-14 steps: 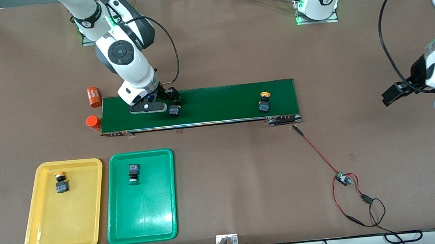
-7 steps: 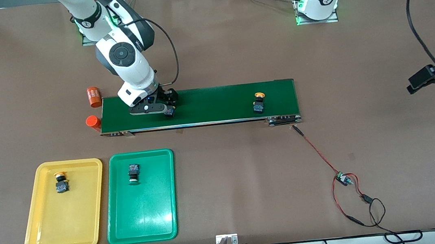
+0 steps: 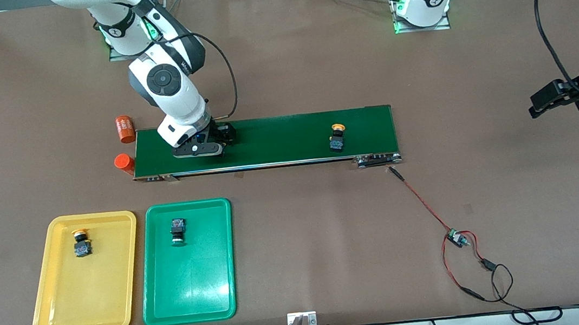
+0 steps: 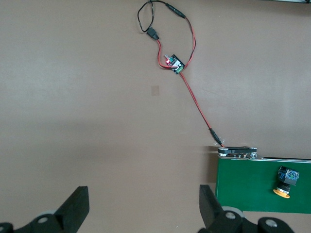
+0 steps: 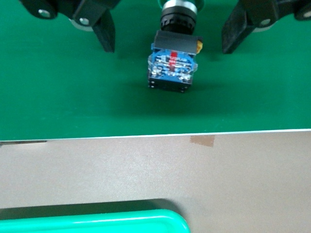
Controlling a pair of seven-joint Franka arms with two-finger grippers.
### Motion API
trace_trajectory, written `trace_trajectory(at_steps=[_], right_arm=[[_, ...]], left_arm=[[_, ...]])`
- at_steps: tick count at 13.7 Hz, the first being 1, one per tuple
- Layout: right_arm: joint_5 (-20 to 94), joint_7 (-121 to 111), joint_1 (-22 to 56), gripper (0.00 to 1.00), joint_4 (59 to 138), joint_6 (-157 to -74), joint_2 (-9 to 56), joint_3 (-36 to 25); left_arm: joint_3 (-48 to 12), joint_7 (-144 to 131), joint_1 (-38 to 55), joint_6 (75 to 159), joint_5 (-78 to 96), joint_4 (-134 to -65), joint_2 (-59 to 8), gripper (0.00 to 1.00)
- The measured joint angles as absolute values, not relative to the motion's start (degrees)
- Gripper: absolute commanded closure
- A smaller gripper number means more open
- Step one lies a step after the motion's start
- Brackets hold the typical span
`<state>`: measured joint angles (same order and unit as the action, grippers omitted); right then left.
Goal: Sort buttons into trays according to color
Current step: 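Place the yellow-cap button in the yellow tray with the right gripper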
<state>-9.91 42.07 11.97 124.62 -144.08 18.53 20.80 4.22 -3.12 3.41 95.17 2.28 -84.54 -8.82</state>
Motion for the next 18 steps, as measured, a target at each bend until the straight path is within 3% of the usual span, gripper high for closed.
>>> trace_trajectory(at_steps=[1, 5, 9, 15, 18], right_arm=[[-9.92, 42.07, 11.97, 0.59, 124.61, -144.13, 18.54, 20.79], [-10.17, 42.07, 11.96, 0.85, 124.61, -144.73, 18.69, 20.04], [-10.44, 41.41, 11.85, 0.86, 123.35, -144.29, 18.61, 18.74], [-10.64, 22.62, 4.77, 0.86, 105.22, -120.41, 16.32, 16.71], [-10.63, 7.98, -4.18, 0.86, 100.46, -118.40, 17.29, 16.39]], left_arm=[[4.28, -3.12, 3.34, 96.11, 2.27, -85.87, -8.12, 0.00], [4.69, -1.33, 1.54, 97.19, 2.21, -88.12, -6.98, 0.00], [4.46, 0.73, 0.89, 98.14, 2.22, -87.63, -7.23, 0.00], [4.52, 1.05, 0.71, 96.90, 2.21, -85.34, -7.20, 0.00], [4.38, 1.39, 0.72, 95.42, 2.21, -85.16, -6.98, 0.00]])
